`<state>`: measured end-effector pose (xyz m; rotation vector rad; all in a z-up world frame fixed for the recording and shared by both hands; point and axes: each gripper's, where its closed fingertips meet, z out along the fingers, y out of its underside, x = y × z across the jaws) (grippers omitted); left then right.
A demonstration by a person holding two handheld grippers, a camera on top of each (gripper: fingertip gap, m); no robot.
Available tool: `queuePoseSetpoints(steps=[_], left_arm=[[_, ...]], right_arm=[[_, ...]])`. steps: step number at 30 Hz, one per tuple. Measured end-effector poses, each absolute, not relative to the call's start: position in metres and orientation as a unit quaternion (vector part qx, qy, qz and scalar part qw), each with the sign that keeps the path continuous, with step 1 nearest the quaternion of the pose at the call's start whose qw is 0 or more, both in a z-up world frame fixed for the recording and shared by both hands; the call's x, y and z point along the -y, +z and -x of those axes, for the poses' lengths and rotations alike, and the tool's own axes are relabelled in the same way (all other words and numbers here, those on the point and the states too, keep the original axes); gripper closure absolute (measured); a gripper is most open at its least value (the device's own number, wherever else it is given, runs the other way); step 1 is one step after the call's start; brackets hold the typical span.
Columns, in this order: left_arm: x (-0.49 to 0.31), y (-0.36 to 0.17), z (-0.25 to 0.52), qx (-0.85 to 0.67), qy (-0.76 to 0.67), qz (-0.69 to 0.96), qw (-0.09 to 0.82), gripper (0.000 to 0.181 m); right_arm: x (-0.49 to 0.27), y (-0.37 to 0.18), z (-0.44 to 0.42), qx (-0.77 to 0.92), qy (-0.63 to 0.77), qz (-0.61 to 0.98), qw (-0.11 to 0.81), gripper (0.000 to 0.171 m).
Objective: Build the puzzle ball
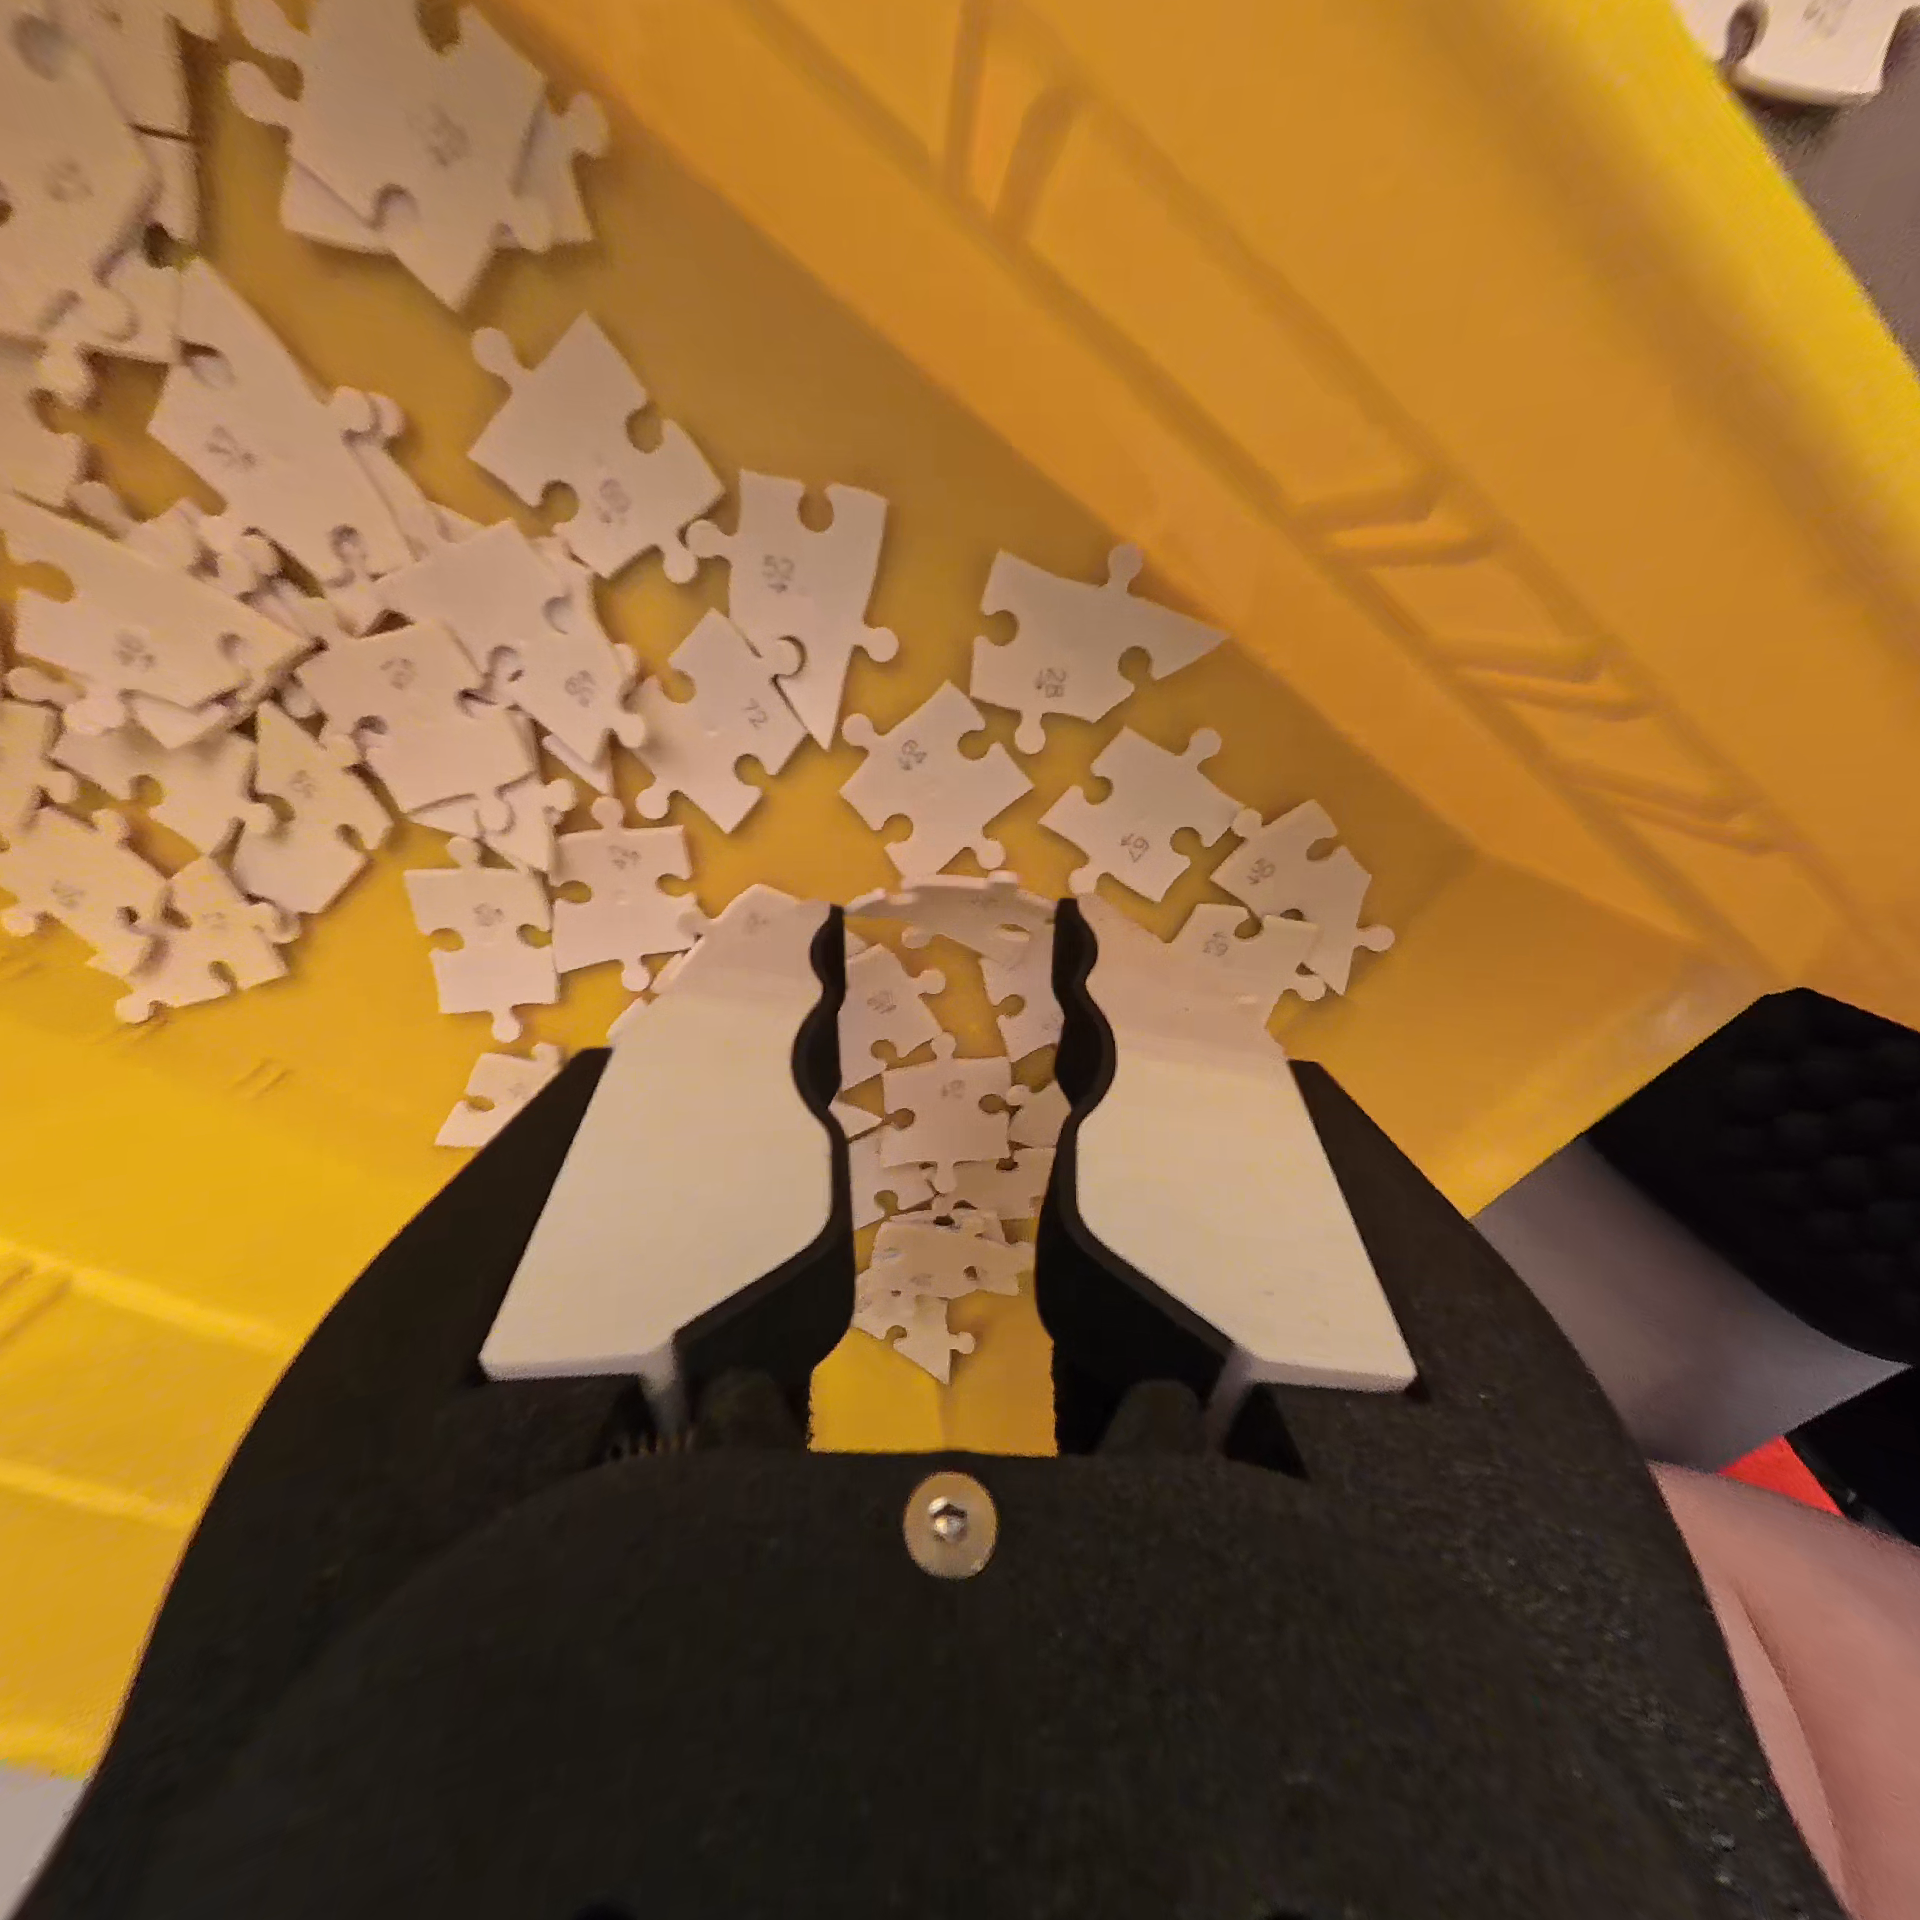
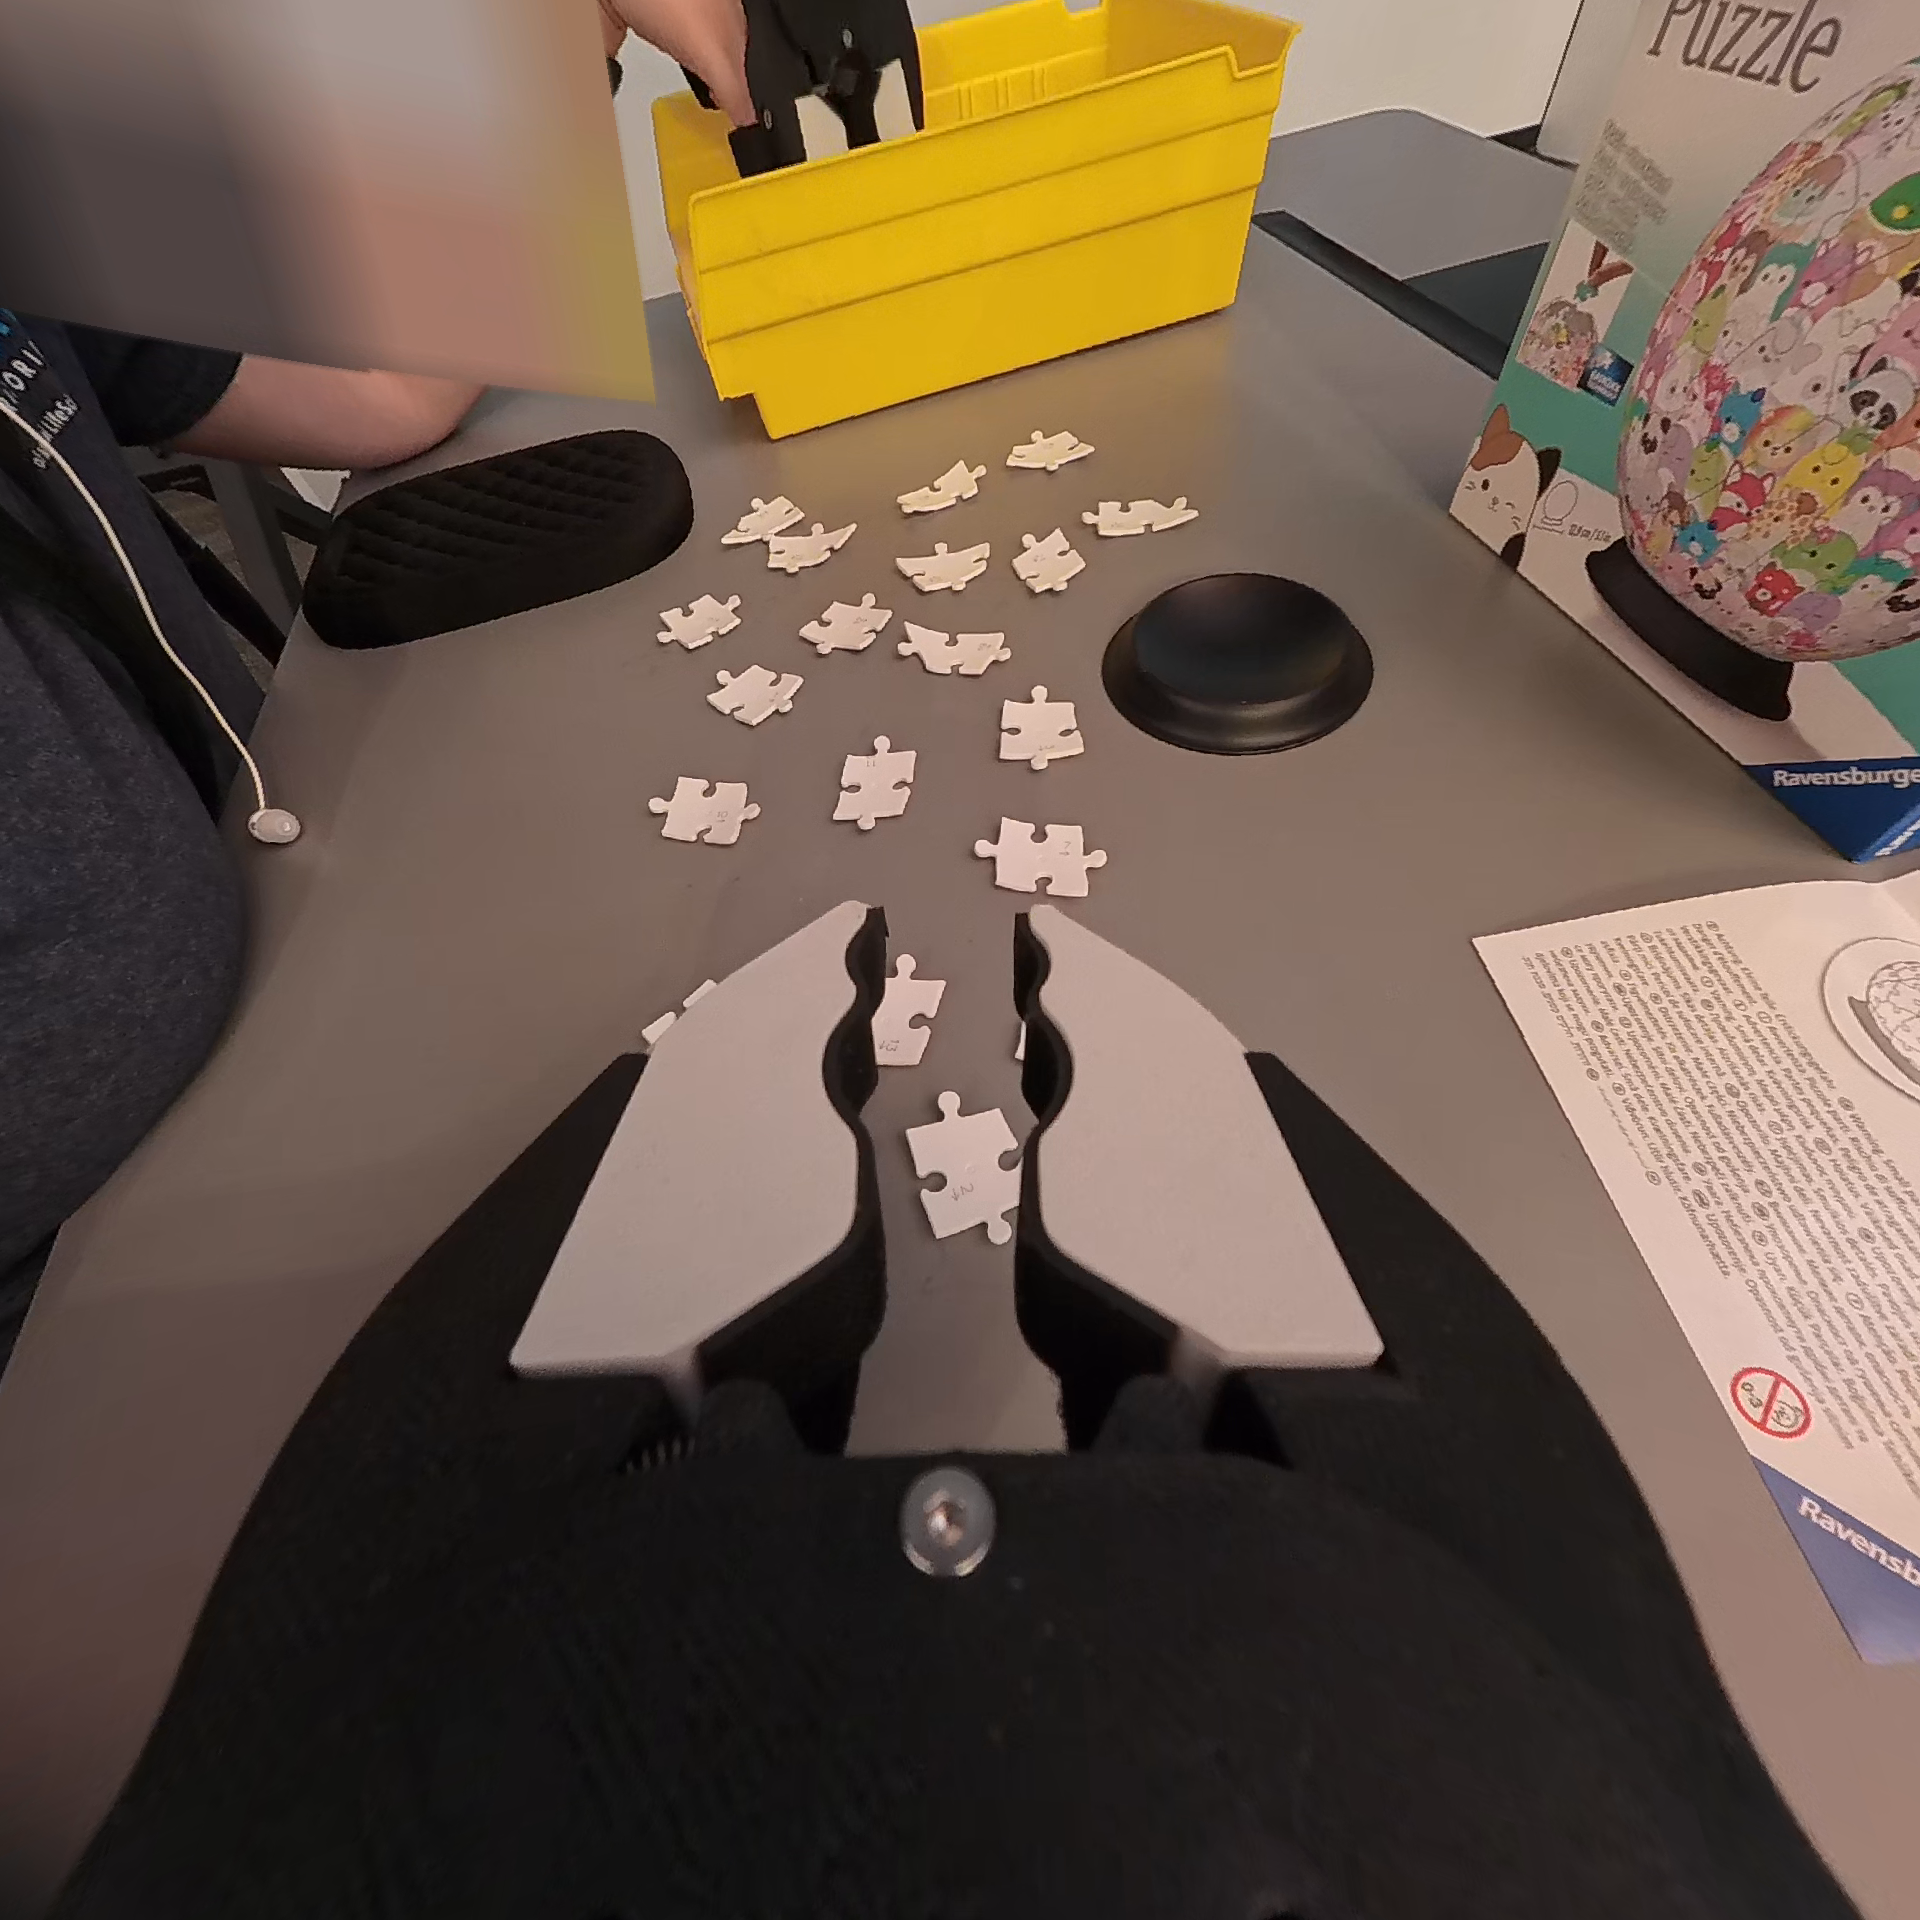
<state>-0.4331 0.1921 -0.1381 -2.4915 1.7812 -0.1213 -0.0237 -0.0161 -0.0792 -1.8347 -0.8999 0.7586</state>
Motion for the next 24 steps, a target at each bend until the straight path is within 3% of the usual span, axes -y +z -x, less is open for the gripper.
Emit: queuePoseSetpoints(steps=[4,8,13,24], left_arm=[[-0.190,-0.144,0.436,-0.579,-0.030,0.815,0.021,0.143],[-0.194,-0.133,0.440,-0.560,-0.039,0.826,0.039,0.130],[-0.211,-0.106,0.473,-0.484,0.007,0.871,0.081,0.138],[-0.201,-0.126,0.493,-0.413,0.027,0.910,-0.009,0.156]], right_arm=[[0.016,-0.080,0.024,0.366,0.309,0.747,0.462,0.147],[0.016,-0.080,0.023,0.365,0.309,0.747,0.462,0.147],[0.016,-0.081,0.023,0.365,0.309,0.748,0.460,0.147],[0.014,-0.083,0.022,0.363,0.305,0.751,0.460,0.147]])
